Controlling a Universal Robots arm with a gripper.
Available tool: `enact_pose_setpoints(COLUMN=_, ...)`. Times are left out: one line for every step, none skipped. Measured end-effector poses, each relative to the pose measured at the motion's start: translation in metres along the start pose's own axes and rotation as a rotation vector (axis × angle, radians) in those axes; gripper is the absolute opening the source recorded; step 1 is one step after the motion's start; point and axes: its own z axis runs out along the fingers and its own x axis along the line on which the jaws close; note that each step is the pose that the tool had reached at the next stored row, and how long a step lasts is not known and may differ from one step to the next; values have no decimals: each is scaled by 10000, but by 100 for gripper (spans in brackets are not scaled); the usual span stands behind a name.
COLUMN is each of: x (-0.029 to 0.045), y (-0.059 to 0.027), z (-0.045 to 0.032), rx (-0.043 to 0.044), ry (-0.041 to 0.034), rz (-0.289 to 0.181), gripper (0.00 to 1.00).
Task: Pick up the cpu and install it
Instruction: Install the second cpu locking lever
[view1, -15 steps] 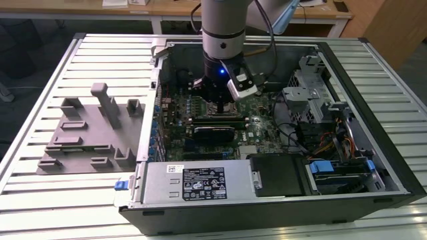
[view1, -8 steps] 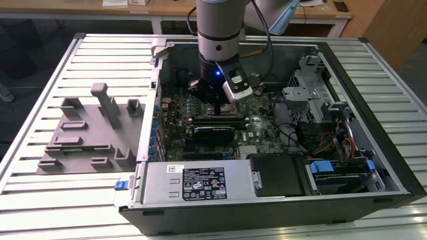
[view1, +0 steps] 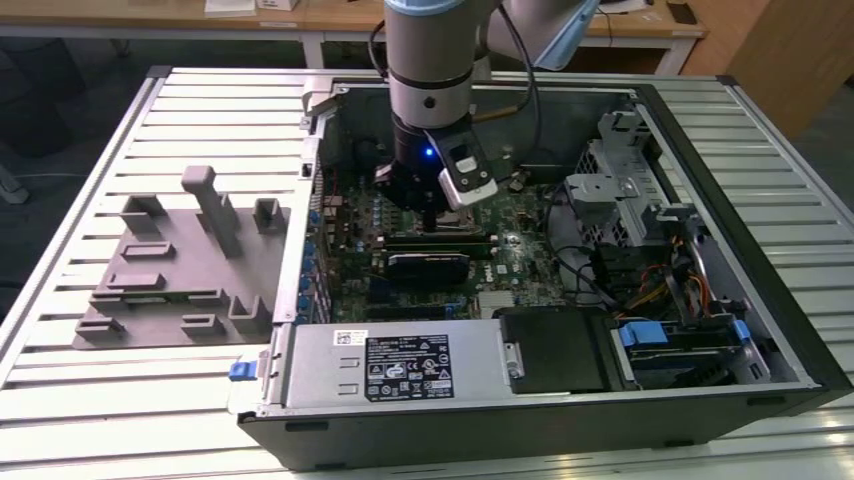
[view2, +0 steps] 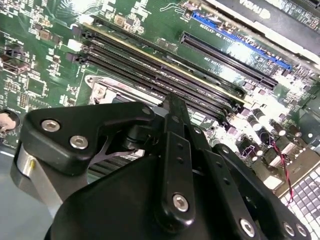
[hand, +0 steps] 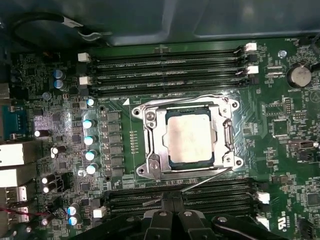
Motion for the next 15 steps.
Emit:
enact_pose_setpoints(x=8, y=-3, z=9, rx=-34, ry=4, rz=3, gripper=11)
enact_pose_setpoints(x=13, y=-7, z=16, rx=-93, ry=10, rz=5, gripper=11)
enact_pose_setpoints(x=19, y=-11, z=22, rx=-163, ry=19, rz=9, gripper=11)
enact_pose_setpoints(x=43, y=-33, z=42, rx=-443, ry=47, rz=23, gripper=11)
enact_pose_setpoints(x=49, y=-44, z=48, rx=-510, ry=54, rz=25, gripper=11)
enact_pose_setpoints(x=53, y=-58, z=53, rx=-570, ry=61, rz=28, gripper=11)
enact_pose_setpoints(x=56, y=-75, z=56, rx=-633, ry=67, rz=32, gripper=11)
enact_pose_setpoints(x=59, y=-93, z=60, rx=-704, ry=76, rz=36, gripper=11)
enact_pose_setpoints(x=60, y=-111, z=63, rx=-775, ry=82, rz=39, gripper=11)
enact_pose_setpoints(x=62, y=-126, z=66, rx=-858, ry=89, rz=43, gripper=11)
enact_pose_setpoints(x=64, y=-141, z=69, rx=-951, ry=98, rz=47, gripper=11)
enact_pose_setpoints(x=67, y=-153, z=72, rx=-1059, ry=106, rz=52, gripper=11)
enact_pose_setpoints(x=70, y=-165, z=75, rx=-1186, ry=119, rz=58, gripper=11)
enact_pose_setpoints(x=74, y=-176, z=78, rx=-1303, ry=132, rz=64, gripper=11)
enact_pose_setpoints(x=79, y=-188, z=82, rx=-1407, ry=141, rz=70, gripper=11)
